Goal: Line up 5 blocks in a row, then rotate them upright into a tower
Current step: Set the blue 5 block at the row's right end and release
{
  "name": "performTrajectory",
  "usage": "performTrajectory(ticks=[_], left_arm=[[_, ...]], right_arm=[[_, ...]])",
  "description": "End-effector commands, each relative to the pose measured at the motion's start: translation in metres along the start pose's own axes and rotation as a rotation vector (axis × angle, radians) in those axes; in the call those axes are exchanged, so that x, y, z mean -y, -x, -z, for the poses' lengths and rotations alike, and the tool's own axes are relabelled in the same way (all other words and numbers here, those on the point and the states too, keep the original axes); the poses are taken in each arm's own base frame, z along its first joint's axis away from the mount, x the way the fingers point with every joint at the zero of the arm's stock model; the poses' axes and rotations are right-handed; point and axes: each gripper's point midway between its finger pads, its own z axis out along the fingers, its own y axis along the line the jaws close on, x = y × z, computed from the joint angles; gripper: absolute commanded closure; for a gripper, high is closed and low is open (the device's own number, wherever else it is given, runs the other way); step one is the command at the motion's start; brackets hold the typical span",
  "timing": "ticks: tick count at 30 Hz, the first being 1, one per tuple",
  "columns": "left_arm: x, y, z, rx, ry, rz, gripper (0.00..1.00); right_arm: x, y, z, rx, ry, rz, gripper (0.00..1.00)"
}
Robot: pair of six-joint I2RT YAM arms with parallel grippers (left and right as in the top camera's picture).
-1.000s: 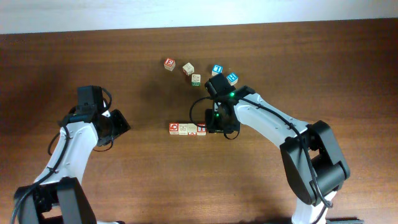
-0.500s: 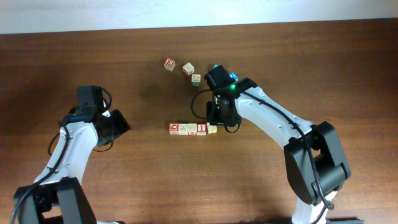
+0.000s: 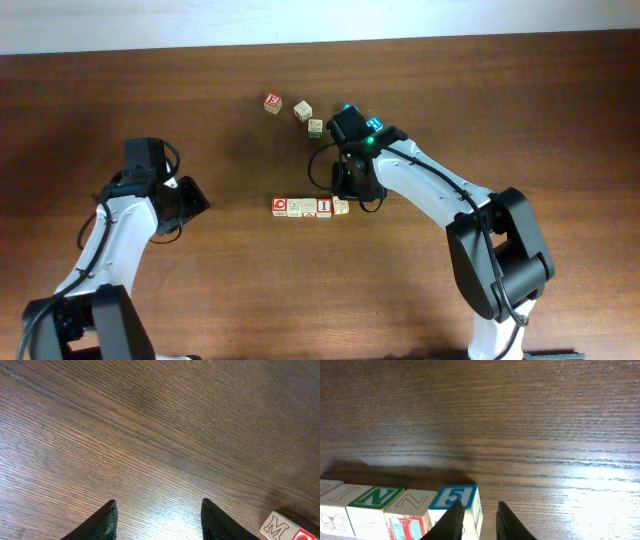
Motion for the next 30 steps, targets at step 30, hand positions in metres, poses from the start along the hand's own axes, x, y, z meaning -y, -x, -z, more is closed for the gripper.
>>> performTrajectory(ticks=[30], left_arm=[[-0.004,-0.003,-0.003,-0.010,0.012,-0.013,0.49]], right_arm=[[0.008,-0.024,-0.014,-0.156,0.029,-0.134,0.71]])
